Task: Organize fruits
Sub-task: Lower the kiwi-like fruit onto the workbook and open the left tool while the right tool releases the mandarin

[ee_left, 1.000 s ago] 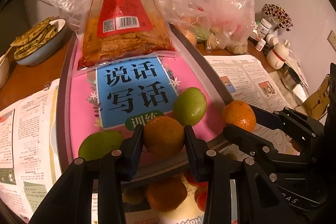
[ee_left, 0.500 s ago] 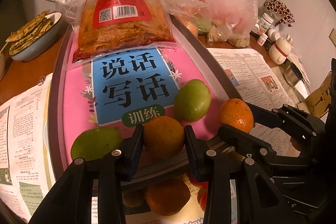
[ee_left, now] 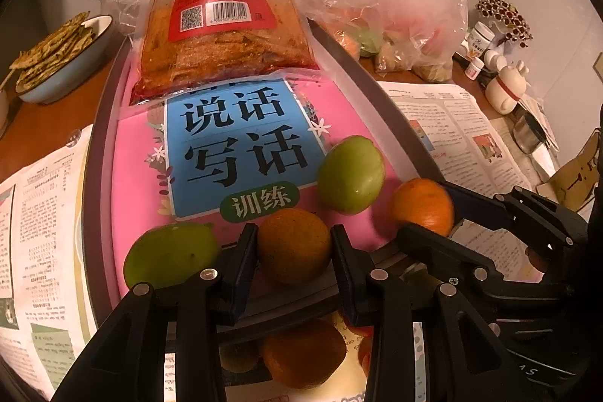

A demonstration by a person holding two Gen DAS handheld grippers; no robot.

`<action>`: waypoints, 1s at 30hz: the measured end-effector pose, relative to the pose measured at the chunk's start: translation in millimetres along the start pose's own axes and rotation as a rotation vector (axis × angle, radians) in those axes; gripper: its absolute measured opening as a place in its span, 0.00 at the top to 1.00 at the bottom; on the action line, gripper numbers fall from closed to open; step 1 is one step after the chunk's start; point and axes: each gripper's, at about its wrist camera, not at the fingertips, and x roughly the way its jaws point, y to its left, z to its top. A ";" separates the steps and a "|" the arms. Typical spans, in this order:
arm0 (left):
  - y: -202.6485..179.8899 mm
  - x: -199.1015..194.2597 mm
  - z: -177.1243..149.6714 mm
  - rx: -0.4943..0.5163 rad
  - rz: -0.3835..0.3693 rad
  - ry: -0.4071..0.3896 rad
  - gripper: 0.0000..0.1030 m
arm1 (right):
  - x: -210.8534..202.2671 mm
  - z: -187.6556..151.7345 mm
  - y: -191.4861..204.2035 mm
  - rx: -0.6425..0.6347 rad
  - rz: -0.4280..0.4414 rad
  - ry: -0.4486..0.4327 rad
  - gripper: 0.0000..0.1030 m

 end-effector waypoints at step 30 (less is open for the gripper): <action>0.3 -23.3 -3.4 -0.007 0.008 -0.039 0.39 | -27.2 0.4 -13.2 0.036 -0.037 -0.035 0.41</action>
